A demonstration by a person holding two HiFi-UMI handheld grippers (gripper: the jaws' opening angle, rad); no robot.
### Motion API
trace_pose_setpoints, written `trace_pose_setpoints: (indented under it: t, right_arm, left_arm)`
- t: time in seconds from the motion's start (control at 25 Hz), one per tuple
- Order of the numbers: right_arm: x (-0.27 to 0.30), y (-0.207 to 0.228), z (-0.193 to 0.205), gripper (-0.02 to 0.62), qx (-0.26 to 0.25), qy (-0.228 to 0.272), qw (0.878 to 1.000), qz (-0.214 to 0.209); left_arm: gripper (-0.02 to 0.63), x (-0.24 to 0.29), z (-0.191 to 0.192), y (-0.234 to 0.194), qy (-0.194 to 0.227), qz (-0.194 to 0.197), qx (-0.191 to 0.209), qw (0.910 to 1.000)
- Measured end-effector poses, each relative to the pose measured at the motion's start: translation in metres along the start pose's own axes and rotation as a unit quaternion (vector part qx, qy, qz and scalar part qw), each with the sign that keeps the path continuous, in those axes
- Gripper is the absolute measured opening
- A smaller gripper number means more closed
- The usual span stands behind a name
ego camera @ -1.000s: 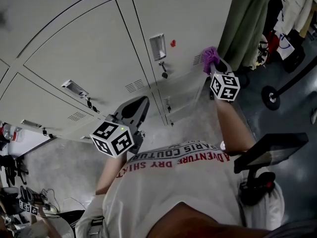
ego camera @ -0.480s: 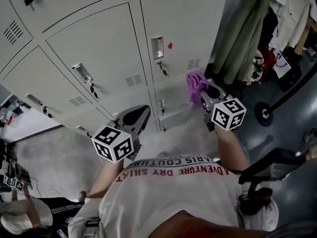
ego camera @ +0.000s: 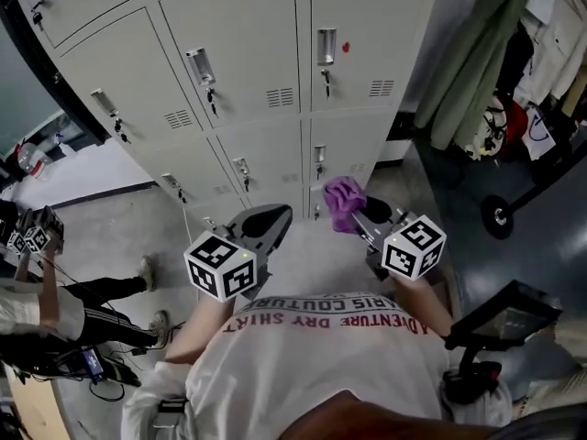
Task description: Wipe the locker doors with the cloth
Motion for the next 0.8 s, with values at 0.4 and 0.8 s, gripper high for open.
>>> trace_pose_setpoints:
  t: [0.4,0.8]
  right_arm:
    - [-0.086,-0.241,0.036,0.055,-0.01,0.004,0.999,-0.052]
    - [-0.178,-0.425,0.049,0.055,0.015,0.001,0.999,-0.037]
  left_arm:
    - [0.0,-0.191,0.084,0.107,0.015,-0.028,0.042,0.9986]
    - [-0.001,-0.351,0.131,0.223,0.024,0.007,0.026,0.9994]
Point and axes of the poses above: the fingertips, and each gripper's own axes: x forward along the fingers, y to its right, z out of its underside, the point moved 1 cm from there along -x, backward along the fingers, and after that the axes turned 6 degrees about -x, right-handed, at the moved point
